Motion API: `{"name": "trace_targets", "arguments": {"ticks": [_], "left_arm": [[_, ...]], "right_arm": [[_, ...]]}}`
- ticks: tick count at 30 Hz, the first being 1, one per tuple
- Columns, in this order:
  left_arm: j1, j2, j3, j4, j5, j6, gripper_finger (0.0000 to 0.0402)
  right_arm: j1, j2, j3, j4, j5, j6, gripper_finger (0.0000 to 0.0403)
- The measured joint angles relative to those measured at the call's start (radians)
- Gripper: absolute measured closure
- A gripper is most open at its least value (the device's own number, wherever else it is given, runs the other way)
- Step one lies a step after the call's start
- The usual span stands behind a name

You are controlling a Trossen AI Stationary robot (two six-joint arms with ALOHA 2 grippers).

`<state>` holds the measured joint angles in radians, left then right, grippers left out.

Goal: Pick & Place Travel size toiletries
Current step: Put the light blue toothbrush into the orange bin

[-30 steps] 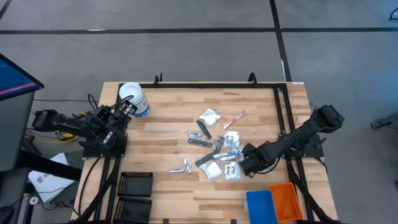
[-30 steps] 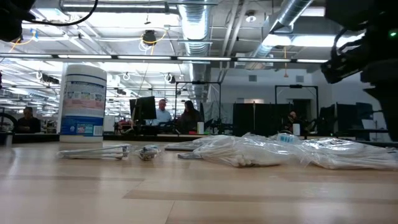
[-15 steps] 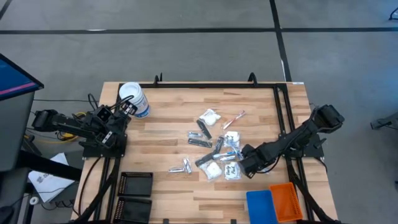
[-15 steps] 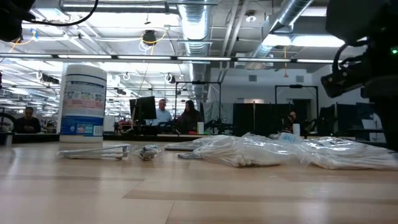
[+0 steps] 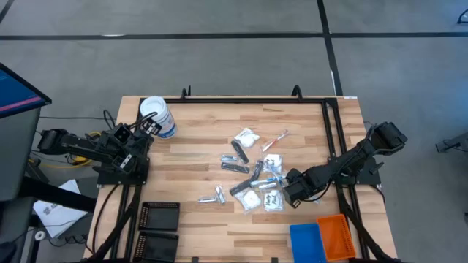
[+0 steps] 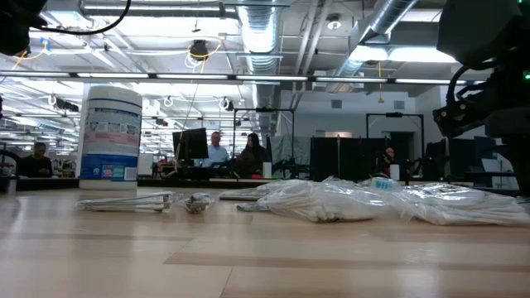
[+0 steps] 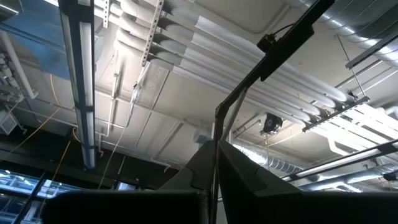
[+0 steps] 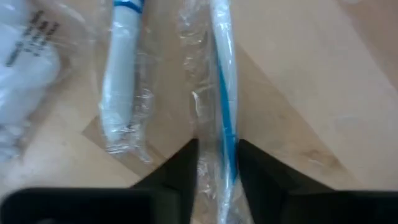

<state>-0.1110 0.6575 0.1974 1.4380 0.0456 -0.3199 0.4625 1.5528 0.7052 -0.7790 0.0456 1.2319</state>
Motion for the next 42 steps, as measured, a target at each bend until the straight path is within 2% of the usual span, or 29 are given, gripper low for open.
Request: {"name": "trace_targets", "arguments": {"ticks": [3, 4, 9, 11, 15, 18, 22, 27, 29, 31, 42], "left_arm": [[0.0, 0.0, 0.0, 0.0, 0.0, 0.0, 0.039], [0.0, 0.0, 0.0, 0.001, 0.0, 0.0, 0.039], [0.0, 0.0, 0.0, 0.007, 0.003, 0.0, 0.039], [0.0, 0.0, 0.0, 0.011, 0.003, 0.006, 0.039], [0.0, -0.002, 0.0, 0.013, 0.003, 0.029, 0.039], [0.0, -0.002, 0.0, 0.017, 0.002, 0.031, 0.039], [0.0, -0.002, 0.0, 0.02, -0.001, 0.035, 0.039], [0.0, -0.002, 0.005, 0.021, 0.004, 0.03, 0.039], [0.0, -0.002, 0.005, 0.021, 0.005, 0.028, 0.039], [0.0, -0.002, 0.005, 0.021, 0.004, 0.028, 0.039], [0.0, 0.011, 0.021, 0.021, 0.011, 0.053, 0.039]], "right_arm": [[0.0, -0.005, 0.009, -0.005, 0.015, 0.014, 0.0378], [0.001, -0.013, 0.018, -0.018, 0.042, 0.038, 0.0386], [0.034, -0.102, 0.101, -0.25, 0.218, 0.237, 0.0381], [0.074, -0.137, 0.134, -0.388, 0.231, 0.335, 0.0391], [0.191, -0.2, 0.228, -0.549, 0.251, 0.558, 0.039], [0.301, -0.189, 0.305, -0.615, 0.219, 0.703, 0.0393], [0.423, -0.114, 0.406, -0.665, 0.161, 0.863, 0.0394], [0.549, 0.053, 0.557, -0.758, 0.052, 1.012, 0.0394], [0.555, 0.121, 0.614, -0.794, -0.006, 1.018, 0.0394], [0.559, 0.171, 0.648, -0.785, -0.014, 1.018, 0.0394], [0.592, 0.34, 0.658, -0.721, -0.063, 1.029, 0.0395]]}}
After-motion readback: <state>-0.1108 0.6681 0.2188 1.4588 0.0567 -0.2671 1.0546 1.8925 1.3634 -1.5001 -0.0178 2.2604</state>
